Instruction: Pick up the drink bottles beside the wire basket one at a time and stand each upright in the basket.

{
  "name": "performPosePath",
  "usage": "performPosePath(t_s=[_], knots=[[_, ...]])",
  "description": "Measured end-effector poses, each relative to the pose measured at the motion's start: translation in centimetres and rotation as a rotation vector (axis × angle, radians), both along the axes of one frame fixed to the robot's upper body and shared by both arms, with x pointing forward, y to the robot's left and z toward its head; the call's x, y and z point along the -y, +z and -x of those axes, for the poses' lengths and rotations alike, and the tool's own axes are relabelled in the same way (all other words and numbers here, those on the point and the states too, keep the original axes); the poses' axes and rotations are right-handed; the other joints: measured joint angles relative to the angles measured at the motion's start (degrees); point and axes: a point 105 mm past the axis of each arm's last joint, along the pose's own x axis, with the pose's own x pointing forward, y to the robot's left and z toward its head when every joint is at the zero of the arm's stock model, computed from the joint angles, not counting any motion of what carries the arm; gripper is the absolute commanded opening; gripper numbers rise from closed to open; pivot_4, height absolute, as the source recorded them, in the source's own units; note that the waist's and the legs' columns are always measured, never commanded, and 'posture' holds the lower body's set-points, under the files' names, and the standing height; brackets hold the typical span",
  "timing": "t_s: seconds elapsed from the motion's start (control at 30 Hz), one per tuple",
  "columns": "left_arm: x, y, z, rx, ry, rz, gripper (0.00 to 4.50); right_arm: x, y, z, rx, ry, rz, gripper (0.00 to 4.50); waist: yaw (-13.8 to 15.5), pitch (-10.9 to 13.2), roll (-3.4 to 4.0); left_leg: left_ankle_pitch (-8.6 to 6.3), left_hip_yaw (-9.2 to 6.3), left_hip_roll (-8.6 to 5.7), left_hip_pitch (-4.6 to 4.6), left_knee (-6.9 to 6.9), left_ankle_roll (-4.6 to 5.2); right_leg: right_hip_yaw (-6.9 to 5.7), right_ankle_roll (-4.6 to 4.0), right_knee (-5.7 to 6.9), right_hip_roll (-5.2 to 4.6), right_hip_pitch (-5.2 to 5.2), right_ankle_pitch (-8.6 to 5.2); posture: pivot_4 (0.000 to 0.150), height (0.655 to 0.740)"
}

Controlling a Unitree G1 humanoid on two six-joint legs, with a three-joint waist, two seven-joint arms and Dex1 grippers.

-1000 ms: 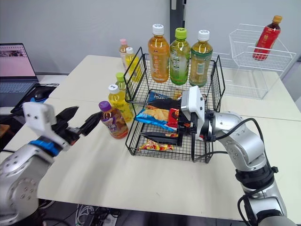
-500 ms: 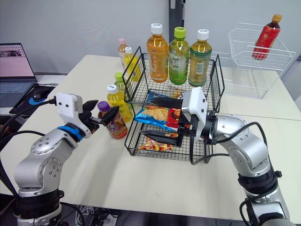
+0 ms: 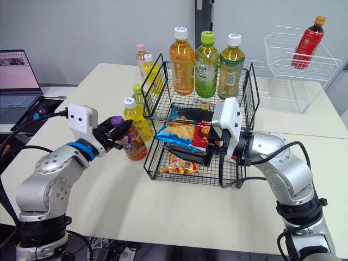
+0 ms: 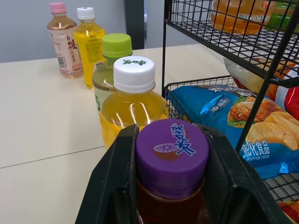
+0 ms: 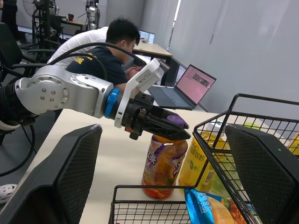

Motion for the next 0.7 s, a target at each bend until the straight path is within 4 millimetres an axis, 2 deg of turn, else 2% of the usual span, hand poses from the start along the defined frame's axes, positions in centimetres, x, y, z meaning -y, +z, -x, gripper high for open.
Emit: performPosePath(t_s=[0.2,0.27,0.37,0.43,0.47,0.6,0.7], knots=[[-1.1,0.5,0.7,-0.025,-0.023,0.034,1.37,-0.1,0.1,0.3,-0.019,0.029,-0.021,4.5,-0.15,0.09,-0.01,0.01,0.0,0.02,-0.1,-0.05,-0.01,0.0,0.0,-0.01,0.01,-0.15,0.0,0.15,0.74],[-1.7,1.7,1.2,-0.049,-0.078,0.021,1.37,0.1,0.3,0.2,-0.015,0.019,-0.026,4.5,-0.14,0.22,-0.13,0.02,-0.02,0.03,-0.22,-0.05,-0.03,-0.02,-0.01,0.0,0.02,-0.27,-0.01,0.15,0.74],[-2.0,6.8,2.1,0.014,-0.169,-0.019,1.37,0.1,0.3,0.2,-0.014,0.014,-0.029,4.5,-0.05,0.32,-0.17,0.03,-0.04,0.03,-0.36,-0.03,-0.04,-0.06,-0.01,-0.07,0.02,-0.32,-0.01,0.15,0.74],[-2.7,11.5,3.2,0.084,-0.221,-0.052,1.37,0.1,0.4,0.0,-0.012,0.003,-0.038,4.5,0.0,0.33,-0.17,0.02,0.0,0.01,-0.38,-0.01,-0.04,-0.04,0.0,-0.14,0.01,-0.3,-0.01,0.15,0.74],[-3.1,13.0,3.7,0.104,-0.235,-0.067,1.37,0.2,0.6,0.0,-0.009,-0.007,-0.047,4.5,-0.02,0.33,-0.16,0.02,0.02,0.0,-0.37,-0.01,-0.03,-0.03,0.01,-0.2,0.01,-0.29,-0.01,0.15,0.74],[-3.9,17.2,4.7,0.128,-0.329,-0.023,1.37,0.8,1.4,-0.6,0.016,-0.068,-0.096,4.5,0.09,0.39,-0.09,0.02,0.01,-0.01,-0.37,-0.03,-0.04,-0.05,0.11,-0.18,0.02,-0.3,-0.08,0.15,0.74],[-3.4,20.6,4.9,0.177,-0.425,0.032,1.37,1.2,1.6,-1.0,0.035,-0.13,-0.11,4.5,0.25,0.61,-0.29,0.02,-0.02,-0.01,-0.42,-0.01,-0.04,-0.06,0.13,-0.12,0.02,-0.33,-0.09,0.15,0.74]])
